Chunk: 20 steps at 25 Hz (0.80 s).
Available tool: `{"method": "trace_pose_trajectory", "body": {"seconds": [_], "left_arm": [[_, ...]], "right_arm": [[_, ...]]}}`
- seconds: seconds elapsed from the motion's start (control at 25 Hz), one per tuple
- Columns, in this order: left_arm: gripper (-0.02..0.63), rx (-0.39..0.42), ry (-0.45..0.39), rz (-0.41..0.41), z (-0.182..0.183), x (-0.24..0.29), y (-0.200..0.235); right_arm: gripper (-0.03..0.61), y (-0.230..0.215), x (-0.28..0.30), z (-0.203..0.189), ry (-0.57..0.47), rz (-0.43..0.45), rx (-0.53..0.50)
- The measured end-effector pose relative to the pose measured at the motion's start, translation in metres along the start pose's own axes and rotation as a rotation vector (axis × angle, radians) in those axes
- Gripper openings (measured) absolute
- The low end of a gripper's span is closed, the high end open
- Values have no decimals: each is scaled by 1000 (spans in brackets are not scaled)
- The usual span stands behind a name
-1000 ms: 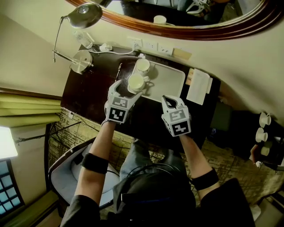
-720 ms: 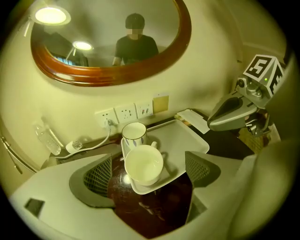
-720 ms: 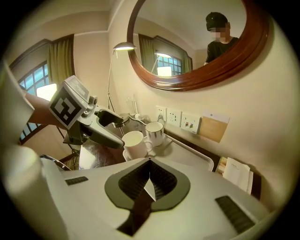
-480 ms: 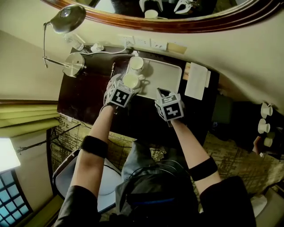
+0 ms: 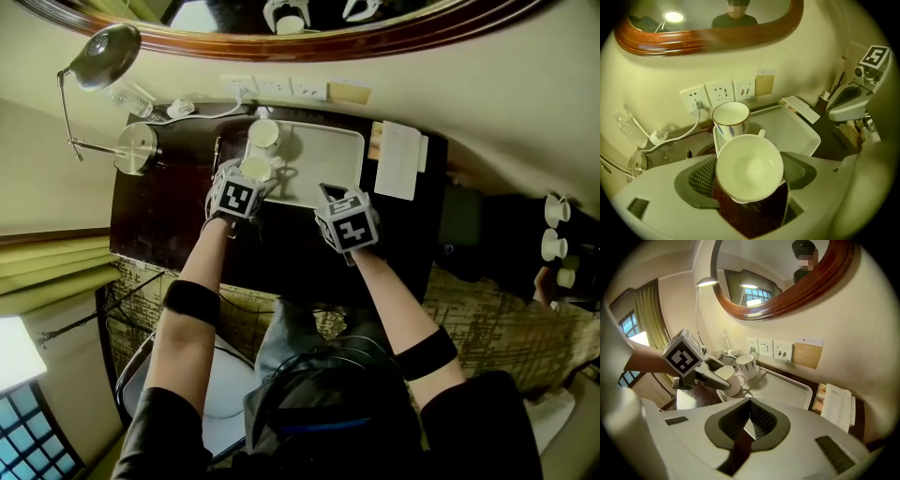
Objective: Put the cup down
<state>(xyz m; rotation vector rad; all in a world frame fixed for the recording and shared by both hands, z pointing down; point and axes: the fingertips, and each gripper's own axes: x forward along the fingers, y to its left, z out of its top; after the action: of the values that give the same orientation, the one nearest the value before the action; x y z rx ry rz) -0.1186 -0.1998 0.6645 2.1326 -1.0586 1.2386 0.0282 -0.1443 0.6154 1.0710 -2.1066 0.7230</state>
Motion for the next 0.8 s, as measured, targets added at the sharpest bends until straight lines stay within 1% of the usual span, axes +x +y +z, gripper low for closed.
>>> {"method": "trace_pose_trajectory", "body": {"seconds": [0.08, 0.16, 0.24, 0.4, 0.44, 0.56, 0.68, 0.8], "left_arm": [[414, 2, -2, -7, 0, 0, -1], [413, 18, -13, -39, 3, -3, -11], [413, 39, -22, -58, 7, -9, -21], [413, 98, -48, -66, 16, -26, -42], [413, 120, -55, -79, 19, -30, -53], [413, 203, -66, -155, 27, -35, -99], [413, 284, -84, -202, 32, -34, -144], [413, 342, -90, -256, 35, -32, -190]], "right_arm": [[15, -3, -3, -2, 0, -5, 9], [15, -7, -5, -4, -3, -8, 14], [15, -13, -9, -6, -6, -14, 20], [15, -31, -20, -19, -4, -34, 36], [15, -37, -25, -24, 0, -40, 42], [15, -58, -40, -42, 17, -68, 59], [15, -82, -56, -62, 34, -108, 78], [15, -98, -77, -68, 22, -127, 119]]}}
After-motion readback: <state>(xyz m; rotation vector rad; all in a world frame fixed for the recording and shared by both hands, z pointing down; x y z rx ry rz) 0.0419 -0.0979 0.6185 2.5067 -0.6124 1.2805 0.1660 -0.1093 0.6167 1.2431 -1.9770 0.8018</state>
